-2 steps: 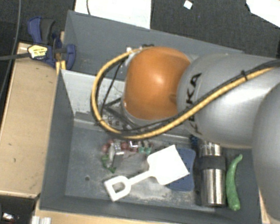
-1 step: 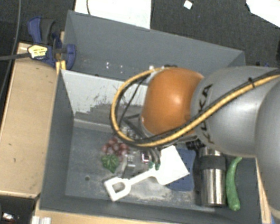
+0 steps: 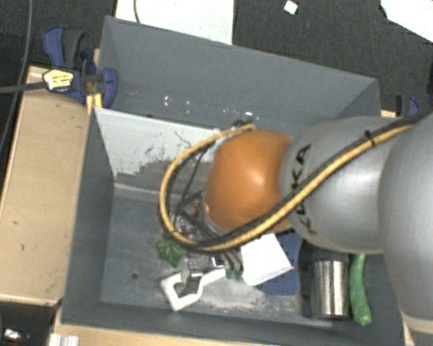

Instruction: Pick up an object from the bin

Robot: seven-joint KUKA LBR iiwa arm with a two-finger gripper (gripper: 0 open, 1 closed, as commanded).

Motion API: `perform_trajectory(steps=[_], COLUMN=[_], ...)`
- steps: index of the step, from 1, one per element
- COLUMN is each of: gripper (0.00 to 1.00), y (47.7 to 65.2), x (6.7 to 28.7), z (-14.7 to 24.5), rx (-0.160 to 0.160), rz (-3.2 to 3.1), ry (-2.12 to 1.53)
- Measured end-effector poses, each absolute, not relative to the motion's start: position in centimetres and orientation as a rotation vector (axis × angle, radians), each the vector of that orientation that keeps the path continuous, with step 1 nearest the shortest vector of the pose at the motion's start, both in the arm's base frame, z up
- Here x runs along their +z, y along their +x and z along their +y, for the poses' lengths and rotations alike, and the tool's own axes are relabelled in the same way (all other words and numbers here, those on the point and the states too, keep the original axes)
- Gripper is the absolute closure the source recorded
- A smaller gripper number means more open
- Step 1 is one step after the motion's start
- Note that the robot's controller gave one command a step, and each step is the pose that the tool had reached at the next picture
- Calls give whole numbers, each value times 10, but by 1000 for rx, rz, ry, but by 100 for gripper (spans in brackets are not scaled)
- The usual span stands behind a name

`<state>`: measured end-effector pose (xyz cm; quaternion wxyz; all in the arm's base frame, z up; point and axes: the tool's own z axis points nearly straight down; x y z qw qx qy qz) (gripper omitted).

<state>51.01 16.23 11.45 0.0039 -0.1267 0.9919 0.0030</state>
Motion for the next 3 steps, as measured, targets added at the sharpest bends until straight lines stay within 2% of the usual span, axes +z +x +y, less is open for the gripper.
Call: perform_trajectory(steps=[1,2,3], gripper=[0,0,100], y=[522,512,478], x=[130,90,127], z=[129,137,103], rx=[3,7,4], rz=[3137,3058,3119], ry=[-5,-688,317])
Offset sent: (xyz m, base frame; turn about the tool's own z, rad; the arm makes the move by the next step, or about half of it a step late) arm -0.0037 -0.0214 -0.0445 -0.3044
